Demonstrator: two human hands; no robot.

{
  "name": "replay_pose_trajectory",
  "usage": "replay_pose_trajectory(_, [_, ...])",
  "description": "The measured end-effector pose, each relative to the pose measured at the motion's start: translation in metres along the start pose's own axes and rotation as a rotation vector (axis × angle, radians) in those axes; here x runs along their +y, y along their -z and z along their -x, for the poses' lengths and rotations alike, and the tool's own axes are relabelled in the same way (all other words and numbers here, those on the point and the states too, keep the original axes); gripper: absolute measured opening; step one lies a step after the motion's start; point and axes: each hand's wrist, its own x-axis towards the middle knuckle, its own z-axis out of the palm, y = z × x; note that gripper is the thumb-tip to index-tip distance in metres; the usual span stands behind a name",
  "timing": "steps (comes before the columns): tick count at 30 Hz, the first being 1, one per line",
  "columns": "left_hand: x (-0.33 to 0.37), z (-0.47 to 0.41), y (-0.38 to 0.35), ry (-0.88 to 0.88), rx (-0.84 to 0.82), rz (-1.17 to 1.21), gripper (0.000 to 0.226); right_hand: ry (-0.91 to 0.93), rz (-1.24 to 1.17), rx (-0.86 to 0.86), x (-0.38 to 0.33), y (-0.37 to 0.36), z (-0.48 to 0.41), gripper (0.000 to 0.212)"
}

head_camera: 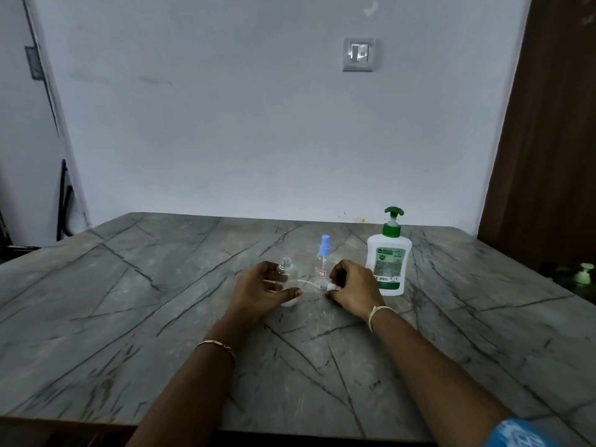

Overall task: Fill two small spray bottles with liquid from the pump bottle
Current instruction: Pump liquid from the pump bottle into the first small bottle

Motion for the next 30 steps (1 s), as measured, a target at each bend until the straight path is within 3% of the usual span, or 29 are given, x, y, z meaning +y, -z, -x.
replay_pose_trajectory(6, [-0.003, -0.003, -0.005, 0.008, -0.031, 0.008, 0.064, 0.011, 0.019, -0.009, 0.000, 0.001, 0.001, 0.027])
replay_pose_trajectory(14, [0.002, -0.001, 0.000, -0.010, -0.059, -0.032, 0.054, 0.005, -0.015, -0.021, 0.002, 0.026, 0.012, 0.045])
replay_pose_trajectory(20, [0.006, 0.006, -0.011, 0.046, -0.071, 0.005, 0.057, -0.093, 0.022, 0.005, 0.003, 0.053, 0.024, 0.019])
replay_pose_trajectory(28, [0.015, 0.013, -0.026, 0.046, -0.064, 0.023, 0.058, -0.093, 0.053, 0.044, 0.018, 0.068, 0.038, 0.004])
replay_pose_trajectory(30, [0.017, 0.013, -0.029, 0.044, -0.079, 0.017, 0.057, -0.102, 0.070, 0.069, 0.022, 0.069, 0.038, 0.012])
